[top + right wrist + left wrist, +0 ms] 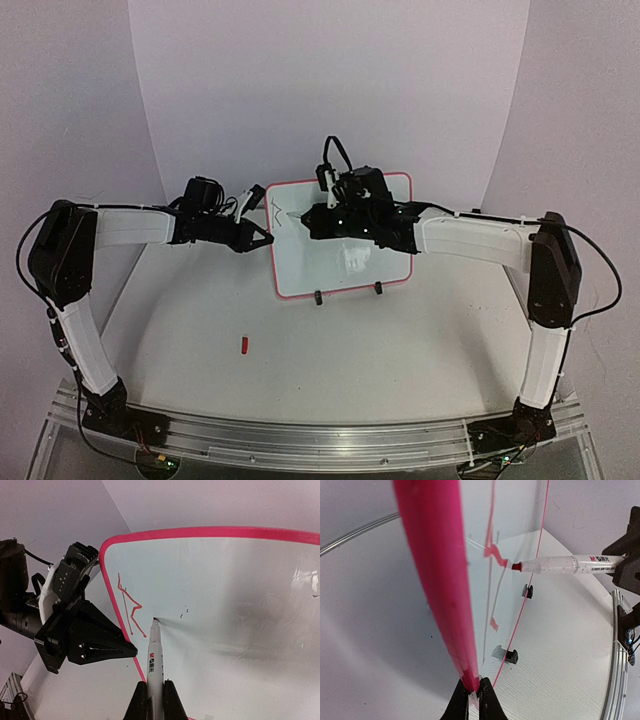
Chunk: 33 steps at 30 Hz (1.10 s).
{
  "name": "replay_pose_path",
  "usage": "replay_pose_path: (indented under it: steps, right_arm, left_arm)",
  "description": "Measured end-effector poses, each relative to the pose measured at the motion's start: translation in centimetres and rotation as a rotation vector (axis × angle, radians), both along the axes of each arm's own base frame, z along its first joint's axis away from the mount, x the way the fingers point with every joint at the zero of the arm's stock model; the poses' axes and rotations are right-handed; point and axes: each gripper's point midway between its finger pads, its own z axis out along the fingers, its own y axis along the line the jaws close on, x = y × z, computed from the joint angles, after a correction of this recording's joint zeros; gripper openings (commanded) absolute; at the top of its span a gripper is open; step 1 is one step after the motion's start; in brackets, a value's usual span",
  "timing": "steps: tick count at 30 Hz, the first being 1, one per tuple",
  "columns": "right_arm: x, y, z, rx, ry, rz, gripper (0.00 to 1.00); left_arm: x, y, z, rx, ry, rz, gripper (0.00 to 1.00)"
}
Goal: Write a sentence on the whiteboard
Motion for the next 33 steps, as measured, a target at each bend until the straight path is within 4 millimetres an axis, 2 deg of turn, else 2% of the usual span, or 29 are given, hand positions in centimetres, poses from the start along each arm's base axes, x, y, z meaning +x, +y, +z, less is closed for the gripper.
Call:
replay_pose_path:
  steps: [6,14,33]
  right_arm:
    - [-0.1,0.1,-0.2,0.005,0.01,0.002,0.0]
    - [-0.4,1.0,-1.7,-0.003,0.05,0.044,0.0]
    - [0.0,0.9,-0.8,0.023,0.013,0.011,0.0]
  left_arm:
    - [0.0,0.0,0.0,0.0,0.0,0.0,0.0]
    - [0.1,0.1,0.0,0.004,-0.001,0.008,0.0]
    - [0.2,0.1,-0.1,0.006,-0.002,0.012,0.0]
